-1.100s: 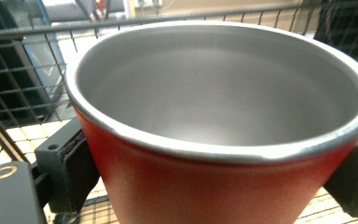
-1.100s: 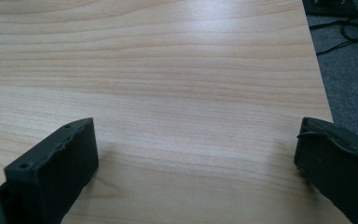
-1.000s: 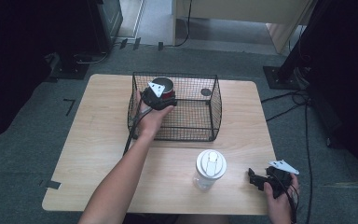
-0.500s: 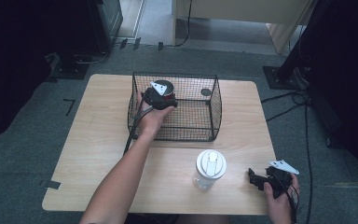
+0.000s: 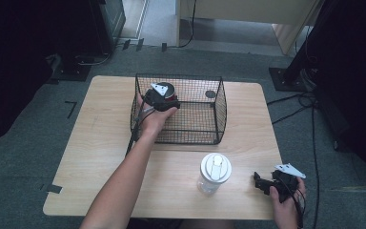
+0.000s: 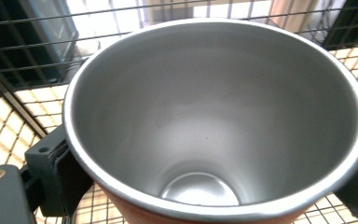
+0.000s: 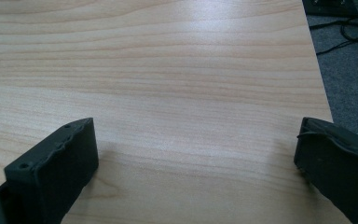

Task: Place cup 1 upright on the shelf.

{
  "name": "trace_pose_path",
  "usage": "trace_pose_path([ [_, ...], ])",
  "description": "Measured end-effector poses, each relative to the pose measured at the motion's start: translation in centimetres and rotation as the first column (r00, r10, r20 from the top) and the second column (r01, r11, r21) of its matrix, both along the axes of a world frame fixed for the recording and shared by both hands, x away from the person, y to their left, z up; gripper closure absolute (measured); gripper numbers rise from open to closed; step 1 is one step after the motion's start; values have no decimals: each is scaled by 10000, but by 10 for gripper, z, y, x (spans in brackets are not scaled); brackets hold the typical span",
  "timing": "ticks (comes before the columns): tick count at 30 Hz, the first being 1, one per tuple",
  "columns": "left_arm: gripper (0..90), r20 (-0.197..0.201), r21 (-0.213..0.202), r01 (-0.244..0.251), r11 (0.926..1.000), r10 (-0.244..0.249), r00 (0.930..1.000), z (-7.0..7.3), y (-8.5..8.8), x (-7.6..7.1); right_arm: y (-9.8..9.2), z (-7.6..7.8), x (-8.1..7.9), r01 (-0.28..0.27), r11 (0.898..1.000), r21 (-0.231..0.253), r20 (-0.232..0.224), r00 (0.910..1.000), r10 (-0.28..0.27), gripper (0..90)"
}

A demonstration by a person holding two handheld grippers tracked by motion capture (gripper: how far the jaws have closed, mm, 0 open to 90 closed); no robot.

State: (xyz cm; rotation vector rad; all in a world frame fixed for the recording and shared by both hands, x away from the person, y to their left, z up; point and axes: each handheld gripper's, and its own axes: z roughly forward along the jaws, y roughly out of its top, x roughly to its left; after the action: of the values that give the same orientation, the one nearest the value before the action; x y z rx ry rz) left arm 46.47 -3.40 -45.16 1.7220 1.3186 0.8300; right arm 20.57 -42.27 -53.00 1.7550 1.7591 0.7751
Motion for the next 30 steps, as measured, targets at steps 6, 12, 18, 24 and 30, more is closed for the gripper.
trace_pose_path([
  [6,19,246,-85,15,10000,-13,9997,3,-1,-3,0,0,0,-10,10000,-8,3,10000,10,0],
  [12,11,691,-97,165,9998,-158,9975,6,-1,-8,0,0,0,-5,10000,-6,5,10000,5,0],
  [18,15,775,-168,148,9997,-135,9969,8,-1,-11,0,0,0,-7,10000,-7,4,10000,7,0],
  [24,61,1482,105,-187,9998,169,9888,11,-1,-17,0,0,0,-6,10000,-6,3,10000,6,0],
  [30,60,1617,-246,-180,9995,217,9866,16,1,-18,0,0,0,-6,10000,-5,4,10000,6,0],
])
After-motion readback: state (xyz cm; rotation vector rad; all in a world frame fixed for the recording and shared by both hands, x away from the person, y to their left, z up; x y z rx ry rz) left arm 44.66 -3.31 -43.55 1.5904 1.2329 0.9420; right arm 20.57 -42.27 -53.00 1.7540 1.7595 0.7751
